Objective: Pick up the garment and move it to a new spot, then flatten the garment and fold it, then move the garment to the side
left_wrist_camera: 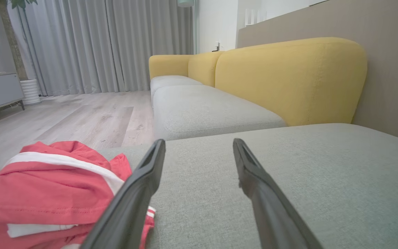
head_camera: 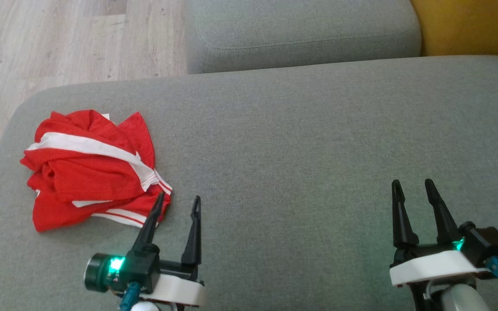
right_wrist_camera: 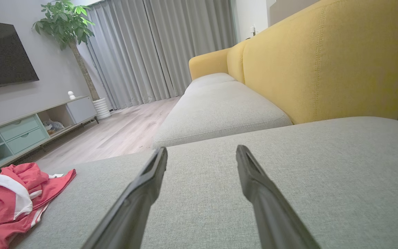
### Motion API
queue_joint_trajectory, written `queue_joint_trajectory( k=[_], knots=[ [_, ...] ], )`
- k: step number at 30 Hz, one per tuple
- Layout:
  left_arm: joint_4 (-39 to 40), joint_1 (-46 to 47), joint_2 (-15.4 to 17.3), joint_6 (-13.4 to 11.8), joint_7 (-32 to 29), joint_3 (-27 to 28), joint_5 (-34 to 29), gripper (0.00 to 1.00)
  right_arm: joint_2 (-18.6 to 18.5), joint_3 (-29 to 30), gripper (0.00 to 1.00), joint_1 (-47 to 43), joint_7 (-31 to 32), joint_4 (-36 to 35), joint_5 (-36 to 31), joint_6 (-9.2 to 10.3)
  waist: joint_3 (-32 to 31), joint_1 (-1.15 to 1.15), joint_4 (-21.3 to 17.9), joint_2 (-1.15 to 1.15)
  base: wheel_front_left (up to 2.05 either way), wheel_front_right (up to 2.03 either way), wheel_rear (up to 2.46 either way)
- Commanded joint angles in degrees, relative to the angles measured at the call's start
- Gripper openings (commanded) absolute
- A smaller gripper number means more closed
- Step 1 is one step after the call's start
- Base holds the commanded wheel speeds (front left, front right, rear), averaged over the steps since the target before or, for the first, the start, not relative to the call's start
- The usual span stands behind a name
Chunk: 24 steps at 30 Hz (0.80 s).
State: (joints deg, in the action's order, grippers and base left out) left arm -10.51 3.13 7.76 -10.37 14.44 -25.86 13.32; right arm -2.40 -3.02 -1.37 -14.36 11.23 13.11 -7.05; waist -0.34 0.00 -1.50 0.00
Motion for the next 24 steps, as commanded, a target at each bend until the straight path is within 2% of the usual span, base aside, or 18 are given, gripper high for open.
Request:
queue_joint_trajectory(
  k=[1,13,24],
  knots=[
    [1.47,1.57,-0.44,0.48,0.56,2.6,-0.74,1.0,-0.48,-1.5,1.0,2.94,-0.63,-1.7,-0.36,-0.44,-0.01,0.0,-0.05,0.0,0.0,0.0,0.0],
    [0.25,0.93,-2.57,3.12,0.56,6.48,-2.86,1.0,-0.48,-1.87,1.0,2.71,-0.63,-1.44,-0.99,-0.44,-0.29,0.0,1.51,0.0,0.0,0.0,0.0],
    [-0.78,-0.52,-3.02,4.28,0.56,9.71,-4.93,1.0,-0.48,-4.33,1.0,1.17,-0.63,-1.84,-0.58,-0.44,-1.69,0.0,10.39,0.0,0.0,0.0,0.0]
  ],
)
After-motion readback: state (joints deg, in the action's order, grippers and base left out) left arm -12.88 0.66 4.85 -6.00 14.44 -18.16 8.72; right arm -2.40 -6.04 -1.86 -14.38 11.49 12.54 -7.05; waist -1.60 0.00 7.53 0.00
